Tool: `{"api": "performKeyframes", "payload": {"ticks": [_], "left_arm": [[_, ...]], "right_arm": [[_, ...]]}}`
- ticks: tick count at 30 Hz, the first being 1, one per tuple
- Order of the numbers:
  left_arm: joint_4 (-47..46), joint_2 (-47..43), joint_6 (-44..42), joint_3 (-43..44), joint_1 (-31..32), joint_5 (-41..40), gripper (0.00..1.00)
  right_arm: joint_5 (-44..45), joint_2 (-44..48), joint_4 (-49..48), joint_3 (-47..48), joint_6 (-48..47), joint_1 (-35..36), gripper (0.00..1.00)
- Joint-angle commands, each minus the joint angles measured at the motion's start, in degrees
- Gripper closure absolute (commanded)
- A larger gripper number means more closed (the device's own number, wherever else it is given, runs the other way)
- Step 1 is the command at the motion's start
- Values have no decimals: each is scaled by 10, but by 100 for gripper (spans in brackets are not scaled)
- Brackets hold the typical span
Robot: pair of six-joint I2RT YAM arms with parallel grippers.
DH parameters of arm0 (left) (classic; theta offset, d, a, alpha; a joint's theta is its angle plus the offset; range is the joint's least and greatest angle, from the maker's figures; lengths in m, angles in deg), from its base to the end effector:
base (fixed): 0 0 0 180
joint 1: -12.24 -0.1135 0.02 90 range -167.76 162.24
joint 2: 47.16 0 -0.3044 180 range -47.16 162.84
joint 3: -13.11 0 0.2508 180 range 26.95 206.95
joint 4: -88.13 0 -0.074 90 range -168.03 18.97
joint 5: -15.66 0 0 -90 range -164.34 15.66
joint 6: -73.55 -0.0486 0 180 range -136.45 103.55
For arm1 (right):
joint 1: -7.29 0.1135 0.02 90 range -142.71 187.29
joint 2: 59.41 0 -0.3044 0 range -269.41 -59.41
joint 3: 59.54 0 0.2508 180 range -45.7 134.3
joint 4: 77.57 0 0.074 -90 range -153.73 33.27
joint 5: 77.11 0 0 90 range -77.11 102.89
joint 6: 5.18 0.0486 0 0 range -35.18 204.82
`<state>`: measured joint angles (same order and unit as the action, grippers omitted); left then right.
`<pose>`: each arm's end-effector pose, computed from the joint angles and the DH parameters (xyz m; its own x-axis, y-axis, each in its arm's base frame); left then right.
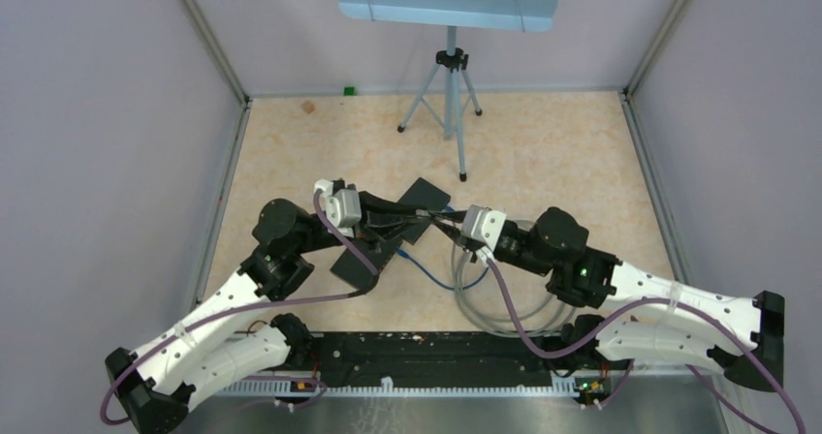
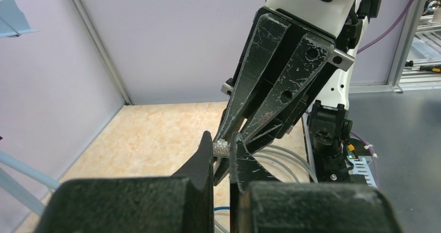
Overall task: Insert the plug into the switch port
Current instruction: Pick up the connector from the center of the board.
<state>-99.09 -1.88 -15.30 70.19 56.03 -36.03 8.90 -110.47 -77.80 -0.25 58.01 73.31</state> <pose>0.0927 -0.1306 0.4176 0.2158 -0.2287 -0.9493 0.9706 0.1563 0.1830 0.0774 0.1823 0.4042 0.4771 -0.0345 -0.8782 -0.8115 0.3664 -0.4553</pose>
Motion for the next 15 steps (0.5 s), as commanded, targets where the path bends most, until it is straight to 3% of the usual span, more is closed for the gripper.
{"api": "performKeyframes", "payload": {"ticks": [1, 4, 6, 15], "left_arm": [[10, -1, 1, 19, 2, -1, 100], [3, -16, 8, 6, 2, -13, 100], [-15, -31, 17, -11, 2, -20, 100], [-94, -79, 82, -64, 2, -9, 100]], "right_arm": [[-11, 20, -43, -4, 1, 8, 86], [-15, 34, -90, -39, 14, 8, 63], [-20, 39, -125, -59, 29, 8, 56], [-64, 33, -348, -143, 142, 2, 56]]}}
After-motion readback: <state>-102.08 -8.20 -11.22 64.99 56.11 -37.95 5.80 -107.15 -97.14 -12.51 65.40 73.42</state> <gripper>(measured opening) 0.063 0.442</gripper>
